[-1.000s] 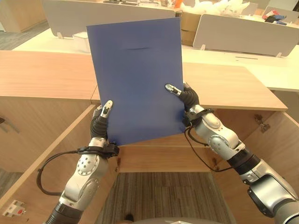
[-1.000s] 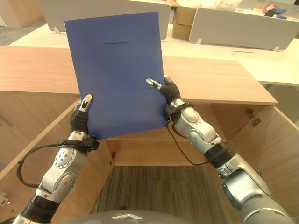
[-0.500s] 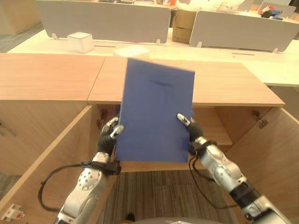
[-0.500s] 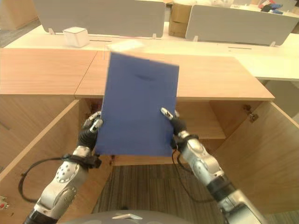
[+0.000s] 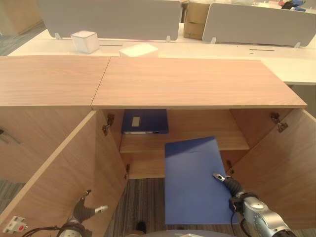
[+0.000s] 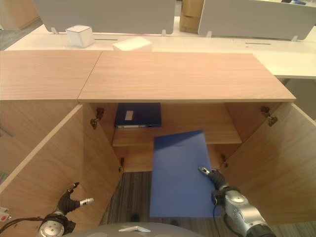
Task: Put the empty folder in the office cabinet
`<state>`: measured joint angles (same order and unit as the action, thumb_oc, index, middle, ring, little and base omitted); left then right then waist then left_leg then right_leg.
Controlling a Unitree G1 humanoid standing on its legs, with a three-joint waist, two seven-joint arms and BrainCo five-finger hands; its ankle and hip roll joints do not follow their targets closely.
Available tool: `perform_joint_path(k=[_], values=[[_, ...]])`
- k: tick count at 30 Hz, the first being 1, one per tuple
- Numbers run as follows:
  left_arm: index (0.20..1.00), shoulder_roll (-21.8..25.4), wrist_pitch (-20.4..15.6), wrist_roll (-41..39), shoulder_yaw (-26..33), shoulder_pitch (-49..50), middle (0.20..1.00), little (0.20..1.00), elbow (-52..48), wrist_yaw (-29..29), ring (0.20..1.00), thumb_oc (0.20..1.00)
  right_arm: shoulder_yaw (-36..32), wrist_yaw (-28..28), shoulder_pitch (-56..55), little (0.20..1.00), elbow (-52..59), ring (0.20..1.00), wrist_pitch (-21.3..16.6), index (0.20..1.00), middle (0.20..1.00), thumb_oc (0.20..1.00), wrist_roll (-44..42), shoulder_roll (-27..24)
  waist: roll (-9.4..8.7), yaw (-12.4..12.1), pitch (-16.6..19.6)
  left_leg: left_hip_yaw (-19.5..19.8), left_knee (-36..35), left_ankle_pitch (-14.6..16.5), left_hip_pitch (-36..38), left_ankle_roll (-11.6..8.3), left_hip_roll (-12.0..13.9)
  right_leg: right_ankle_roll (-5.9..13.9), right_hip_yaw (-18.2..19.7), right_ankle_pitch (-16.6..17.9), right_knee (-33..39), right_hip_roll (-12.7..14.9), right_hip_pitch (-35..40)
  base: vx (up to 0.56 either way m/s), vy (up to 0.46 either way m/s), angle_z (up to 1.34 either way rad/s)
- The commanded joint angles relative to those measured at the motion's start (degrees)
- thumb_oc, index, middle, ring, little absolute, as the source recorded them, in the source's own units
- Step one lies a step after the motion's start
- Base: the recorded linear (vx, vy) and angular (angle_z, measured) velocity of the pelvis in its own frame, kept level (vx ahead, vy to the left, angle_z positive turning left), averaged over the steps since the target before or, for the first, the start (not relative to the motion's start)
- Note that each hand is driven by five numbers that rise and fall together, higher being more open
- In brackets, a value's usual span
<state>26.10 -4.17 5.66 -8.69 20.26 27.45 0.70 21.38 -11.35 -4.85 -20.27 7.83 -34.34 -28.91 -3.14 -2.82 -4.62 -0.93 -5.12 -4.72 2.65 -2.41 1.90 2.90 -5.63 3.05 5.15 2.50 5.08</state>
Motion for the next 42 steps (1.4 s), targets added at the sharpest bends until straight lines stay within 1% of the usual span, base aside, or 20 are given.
perform_joint_path(k=[1, 3, 8, 11, 14, 15, 18, 19, 21, 22, 23, 24, 25, 26, 27, 31, 34, 35, 37, 42], values=[[1.0, 2.18, -1.79, 3.58, 0.51, -3.37, 1.0, 1.0, 0.96, -2.18, 1.0, 1.0, 0.89, -1.55, 6.54, 0.2, 2.26, 0.2, -3.72, 0.2, 0.2, 0.2, -1.61, -0.08, -1.28, -0.26, 0.83, -1.04, 0.12, 6.93, 1.81, -0.29, 0.79, 4.56, -0.4, -3.47, -0.15, 3.94, 1.18, 0.0, 0.0, 0.0], [1.0, 0.77, -1.31, 4.36, -0.46, -4.81, 1.0, 1.0, 4.4, -3.57, 1.0, 1.0, 2.11, -0.7, 8.55, 0.2, 1.22, 0.2, -4.15, 0.2, 0.2, 0.2, -3.04, 1.23, -1.3, -0.24, 0.3, -1.18, 0.12, 6.81, 1.48, -0.27, 0.82, 4.6, -0.15, -3.44, -0.15, 3.83, 0.81, 0.0, 0.0, 0.0], [1.0, -0.26, -0.74, 3.83, -0.71, -6.61, 1.0, 1.0, 7.71, -5.11, 1.0, 1.0, 1.63, 1.1, 9.88, 0.2, 0.41, 0.2, -5.15, 0.2, 0.2, 0.2, -5.16, 3.3, -1.2, -0.26, -0.68, -1.17, 0.12, 6.45, 0.61, -0.36, 0.73, 4.64, -0.2, -3.28, -0.15, 3.81, 0.02, -0.01, -0.002, 0.0], [1.0, -2.42, 0.02, -0.85, -2.78, -11.31, 1.0, 1.0, 14.99, -4.31, 1.0, 1.0, -0.45, 4.11, 12.35, 0.2, -3.4, 0.2, -6.82, 0.2, 0.2, 0.2, -7.77, 6.33, -0.71, 0.14, -3.02, -1.43, 0.12, 5.55, -1.42, -0.35, 0.72, 4.85, 0.01, -2.5, -0.15, 3.91, -2.04, -0.13, -0.004, -0.01], [1.0, -4.02, 0.34, -2.95, -6.21, -17.95, 1.0, 1.0, 22.32, -4.39, 1.0, 1.0, -1.4, 7.2, 17.21, 0.2, -7.93, 0.2, -8.97, 0.2, 0.2, 0.2, -9.84, 9.72, 0.01, 0.95, -6.1, -1.57, 0.12, 4.29, -4.62, -0.26, 0.61, 4.68, 0.65, -1.53, -0.47, 3.8, -5.5, -0.19, 0.018, -0.02], [1.0, -4.28, 0.48, -3.42, -7.39, -19.9, 1.0, 1.0, 23.11, -4.43, 1.0, 1.0, -1.81, 8.33, 18.92, 0.2, -8.52, 0.2, -9.74, 0.2, 0.2, 0.2, -10.6, 10.51, 0.24, 1.14, -7.19, -1.69, 0.12, 3.85, -5.87, -0.24, 0.58, 4.61, 0.8, -1.2, -0.71, 3.74, -6.88, -0.23, 0.024, -0.07], [1.0, -4.9, 0.37, -4.64, -10.81, -24.83, 1.0, 1.0, 24.2, -4.75, 1.0, 1.0, -2.81, 11.94, 25.0, 0.2, -10.45, 0.2, -12.15, 0.2, 0.2, 0.2, -12.41, 12.24, 0.79, 1.77, -9.46, -1.97, 0.12, 2.3, -10.02, -0.3, 0.66, 4.42, 1.43, 0.21, -1.45, 3.44, -11.61, -0.17, 0.018, -0.06], [1.0, -5.51, 0.33, -6.67, -12.41, -26.76, 1.0, 1.0, 23.89, -4.75, 1.0, 1.0, -3.48, 14.06, 28.68, 0.2, -11.27, 0.2, -13.88, 0.2, 0.2, 0.2, -13.56, 12.97, 1.03, 1.91, -10.36, -2.26, 0.12, 1.58, -12.32, -0.31, 0.72, 4.46, 1.69, 1.15, -1.48, 3.33, -14.01, -0.11, 0.027, -0.05], [1.0, -6.43, 0.16, -9.83, -12.84, -27.8, 1.0, 1.0, 23.97, -4.21, 1.0, 1.0, -3.78, 15.59, 31.52, 0.2, -11.82, 0.2, -14.91, 0.2, 0.2, 0.2, -14.15, 13.52, 1.29, 1.89, -11.17, -2.45, 0.12, 0.86, -14.21, -0.31, 0.77, 4.41, 1.94, 1.79, -1.32, 3.35, -15.79, -0.06, 0.023, -0.12], [1.0, -6.43, 0.15, -9.86, -12.84, -27.85, 1.0, 1.0, 24.0, -4.21, 1.0, 1.0, -3.79, 15.59, 31.58, 0.2, -11.86, 0.2, -14.92, 0.2, 0.2, 0.2, -14.16, 13.52, 1.29, 1.89, -11.13, -2.46, 0.12, 0.84, -14.3, -0.31, 0.77, 4.41, 1.95, 1.8, -1.34, 3.35, -15.9, -0.05, 0.008, -0.18], [1.0, -7.23, 0.1, -12.49, -13.01, -28.42, 1.0, 1.0, 24.26, -3.93, 1.0, 1.0, -3.7, 16.21, 33.3, 0.2, -12.08, 0.2, -15.53, 0.2, 0.2, 0.2, -14.42, 13.44, 1.41, 1.88, -11.82, -2.46, 0.12, 0.59, -15.31, -0.33, 0.69, 4.48, 2.08, 2.09, -1.42, 3.38, -16.96, -0.05, 0.011, -0.21], [1.0, -8.69, -0.01, -16.82, -13.05, -28.96, 1.0, 1.0, 24.44, -3.69, 1.0, 1.0, -4.19, 17.51, 35.47, 0.2, -12.77, 0.2, -16.2, 0.2, 0.2, 0.2, -14.99, 13.66, 1.52, 1.83, -12.5, -2.41, 0.12, 0.15, -16.93, -0.35, 0.6, 4.45, 2.24, 2.43, -1.27, 3.49, -18.31, -0.04, 0.011, -0.16], [1.0, -8.69, -0.03, -16.85, -13.05, -29.01, 1.0, 1.0, 24.46, -3.69, 1.0, 1.0, -4.2, 17.5, 35.52, 0.2, -12.79, 0.2, -16.21, 0.2, 0.2, 0.2, -15.0, 13.65, 1.52, 1.82, -12.46, -2.41, 0.12, 0.14, -17.0, -0.35, 0.6, 4.45, 2.24, 2.43, -1.29, 3.49, -18.4, -0.04, 0.019, -0.08], [1.0, -10.63, 0.0, -22.37, -12.88, -29.67, 1.0, 1.0, 25.42, -3.33, 1.0, 1.0, -4.68, 18.38, 37.96, 0.2, -14.05, 0.2, -16.85, 0.2, 0.2, 0.2, -15.91, 13.87, 1.82, 1.72, -13.44, -2.36, 0.12, -0.37, -18.6, -0.48, 0.43, 4.52, 2.3, 2.84, -1.2, 3.76, -19.86, -0.03, 0.012, -0.01], [1.0, -10.64, -0.02, -22.4, -12.89, -29.74, 1.0, 1.0, 25.47, -3.32, 1.0, 1.0, -4.69, 18.37, 38.03, 0.2, -14.09, 0.2, -16.85, 0.2, 0.2, 0.2, -15.92, 13.85, 1.84, 1.73, -13.4, -2.34, 0.12, -0.39, -18.69, -0.48, 0.43, 4.52, 2.29, 2.84, -1.23, 3.75, -19.96, -0.04, 0.019, 0.0], [1.0, -13.28, -0.03, -26.94, -14.12, -30.1, 1.0, 1.0, 25.89, -2.49, 1.0, 1.0, -6.03, 20.27, 41.79, 0.2, -16.58, 0.2, -18.13, 0.2, 0.2, 0.2, -17.53, 14.91, 2.43, 1.47, -14.62, -2.39, 0.12, -0.84, -21.18, -0.72, 0.33, 4.71, 2.68, 3.52, -0.78, 4.11, -22.39, -0.01, 0.027, -0.01], [1.0, -14.08, -0.18, -30.25, -14.6, -30.2, 1.0, 1.0, 25.58, -2.18, 1.0, 1.0, -7.59, 21.52, 44.14, 0.2, -18.08, 0.2, -19.69, 0.2, 0.2, 0.2, -19.0, 15.64, 2.83, 1.21, -15.52, -2.36, 0.12, -0.89, -22.76, -0.91, 0.23, 4.88, 2.85, 3.76, -0.49, 4.35, -23.84, 0.0, 0.013, -0.05], [1.0, -14.37, -0.59, -32.47, -14.55, -30.85, 1.0, 1.0, 24.99, -2.2, 1.0, 1.0, -9.12, 22.54, 46.2, 0.2, -19.73, 0.2, -20.77, 0.2, 0.2, 0.2, -20.06, 16.1, 3.11, 0.99, -15.9, -2.22, 0.12, -1.05, -24.03, -1.11, 0.11, 4.94, 2.68, 4.0, -0.37, 4.5, -25.0, 0.0, 0.013, -0.09], [1.0, -14.34, -0.62, -33.23, -14.53, -31.01, 1.0, 1.0, 24.62, -2.01, 1.0, 1.0, -9.88, 22.91, 47.11, 0.2, -20.47, 0.2, -21.18, 0.2, 0.2, 0.2, -20.42, 16.13, 3.21, 0.95, -16.01, -2.18, 0.12, -1.32, -24.81, -1.16, 0.02, 4.99, 2.62, 4.23, -0.3, 4.53, -25.65, -0.01, 0.003, -0.02], [1.0, -14.46, -0.99, -35.22, -15.34, -31.63, 1.0, 1.0, 23.2, -2.04, 1.0, 1.0, -13.08, 25.4, 51.57, 0.2, -23.4, 0.2, -23.67, 0.2, 0.2, 0.2, -22.01, 16.42, 3.65, 0.45, -16.43, -2.13, 0.12, -1.22, -26.89, -1.59, -0.27, 5.24, 2.08, 4.16, -0.15, 4.61, -27.32, 0.02, 0.002, 0.02]])
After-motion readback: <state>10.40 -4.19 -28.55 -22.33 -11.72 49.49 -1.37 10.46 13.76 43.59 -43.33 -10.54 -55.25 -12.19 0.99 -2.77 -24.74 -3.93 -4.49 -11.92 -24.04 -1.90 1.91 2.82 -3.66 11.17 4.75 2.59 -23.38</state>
